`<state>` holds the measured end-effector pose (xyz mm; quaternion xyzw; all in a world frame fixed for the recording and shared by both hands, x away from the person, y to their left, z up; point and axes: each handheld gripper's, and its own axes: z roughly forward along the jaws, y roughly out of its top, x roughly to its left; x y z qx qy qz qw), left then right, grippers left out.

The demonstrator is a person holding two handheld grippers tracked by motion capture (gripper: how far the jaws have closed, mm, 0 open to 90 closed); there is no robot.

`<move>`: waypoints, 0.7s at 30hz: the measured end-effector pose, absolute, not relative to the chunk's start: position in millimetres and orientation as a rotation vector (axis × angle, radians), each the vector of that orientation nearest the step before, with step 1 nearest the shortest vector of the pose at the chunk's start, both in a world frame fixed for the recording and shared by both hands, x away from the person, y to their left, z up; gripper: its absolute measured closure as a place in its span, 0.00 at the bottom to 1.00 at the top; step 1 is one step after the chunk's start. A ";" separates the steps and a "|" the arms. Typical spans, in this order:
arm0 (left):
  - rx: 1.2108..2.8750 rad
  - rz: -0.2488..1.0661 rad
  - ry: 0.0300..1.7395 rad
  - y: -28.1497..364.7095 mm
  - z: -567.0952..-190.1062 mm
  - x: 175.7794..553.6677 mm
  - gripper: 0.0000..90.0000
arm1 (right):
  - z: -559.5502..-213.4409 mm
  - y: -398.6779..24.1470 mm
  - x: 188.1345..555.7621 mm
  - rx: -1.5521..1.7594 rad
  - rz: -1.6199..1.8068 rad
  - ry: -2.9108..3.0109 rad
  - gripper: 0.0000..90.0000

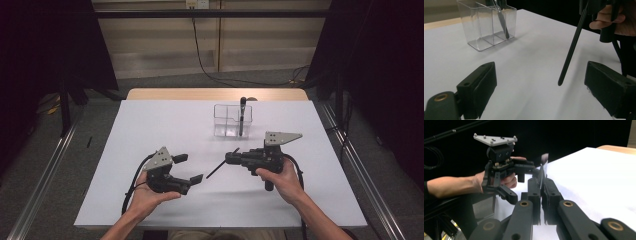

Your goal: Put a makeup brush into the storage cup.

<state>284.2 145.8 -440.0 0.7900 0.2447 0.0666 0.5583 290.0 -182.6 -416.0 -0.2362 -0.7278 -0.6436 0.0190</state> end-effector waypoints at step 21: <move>1.750 0.357 0.663 193.4 -434.7 276.8 0.05 | -409.1 -202.4 291.0 -0.809 -2.003 -2.312 0.95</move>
